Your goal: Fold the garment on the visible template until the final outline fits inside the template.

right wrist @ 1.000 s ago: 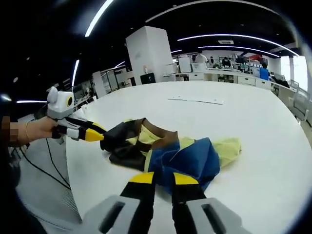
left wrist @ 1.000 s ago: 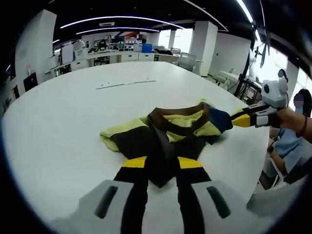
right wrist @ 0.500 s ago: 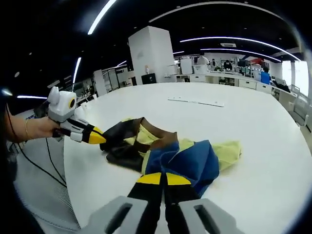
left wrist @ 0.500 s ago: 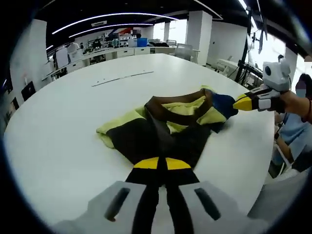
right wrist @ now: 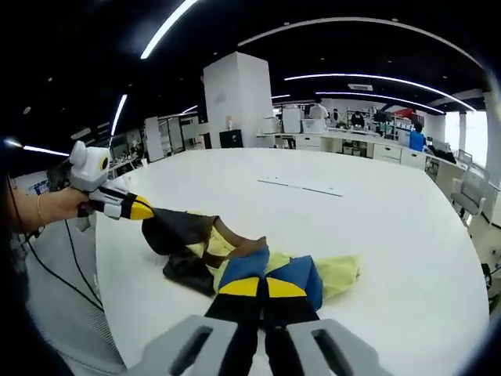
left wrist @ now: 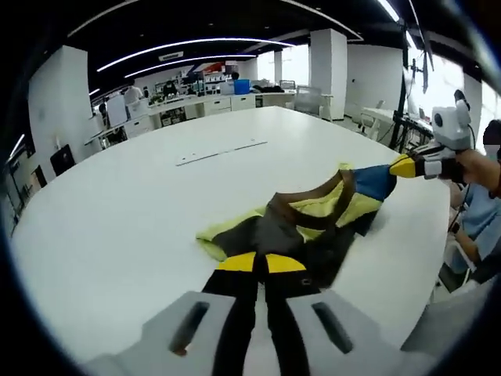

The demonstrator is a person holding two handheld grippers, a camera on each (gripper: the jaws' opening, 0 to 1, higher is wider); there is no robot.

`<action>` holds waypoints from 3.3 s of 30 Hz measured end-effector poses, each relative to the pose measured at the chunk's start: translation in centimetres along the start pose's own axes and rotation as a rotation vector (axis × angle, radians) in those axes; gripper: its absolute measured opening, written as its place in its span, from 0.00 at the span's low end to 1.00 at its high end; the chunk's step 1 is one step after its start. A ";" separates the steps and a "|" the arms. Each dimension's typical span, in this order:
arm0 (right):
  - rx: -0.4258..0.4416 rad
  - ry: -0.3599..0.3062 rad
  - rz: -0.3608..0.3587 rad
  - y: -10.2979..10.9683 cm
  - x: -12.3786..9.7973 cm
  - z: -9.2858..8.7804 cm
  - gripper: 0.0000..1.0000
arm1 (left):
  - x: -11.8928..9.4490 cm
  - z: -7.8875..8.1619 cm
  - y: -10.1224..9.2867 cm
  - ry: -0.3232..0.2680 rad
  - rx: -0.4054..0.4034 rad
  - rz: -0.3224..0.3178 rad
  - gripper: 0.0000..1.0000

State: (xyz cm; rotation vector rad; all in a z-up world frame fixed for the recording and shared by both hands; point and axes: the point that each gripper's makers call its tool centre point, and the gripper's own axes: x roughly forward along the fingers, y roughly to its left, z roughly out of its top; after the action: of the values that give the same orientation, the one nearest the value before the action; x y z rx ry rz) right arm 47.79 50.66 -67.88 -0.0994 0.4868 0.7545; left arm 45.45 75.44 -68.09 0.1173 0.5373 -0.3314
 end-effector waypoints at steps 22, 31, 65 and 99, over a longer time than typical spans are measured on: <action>-0.021 -0.052 -0.089 -6.5 1.7 7.8 0.00 | 1.3 9.2 4.5 -0.209 -0.084 0.076 0.00; -0.002 -0.066 -0.109 -8.6 4.2 10.3 0.00 | 4.8 11.7 6.6 -0.250 -0.105 0.093 0.00; 0.154 0.194 -0.264 -17.5 17.8 2.5 0.00 | 19.7 3.3 11.9 -0.019 -0.252 0.204 0.00; 0.220 0.109 -0.180 -12.5 15.6 5.0 0.92 | 15.1 4.8 9.4 -0.068 -0.125 0.127 0.84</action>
State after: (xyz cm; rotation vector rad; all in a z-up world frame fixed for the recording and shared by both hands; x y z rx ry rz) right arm 67.96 52.74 -71.64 0.0215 0.6525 0.5171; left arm 63.15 79.09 -71.66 0.0191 0.4796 -0.1770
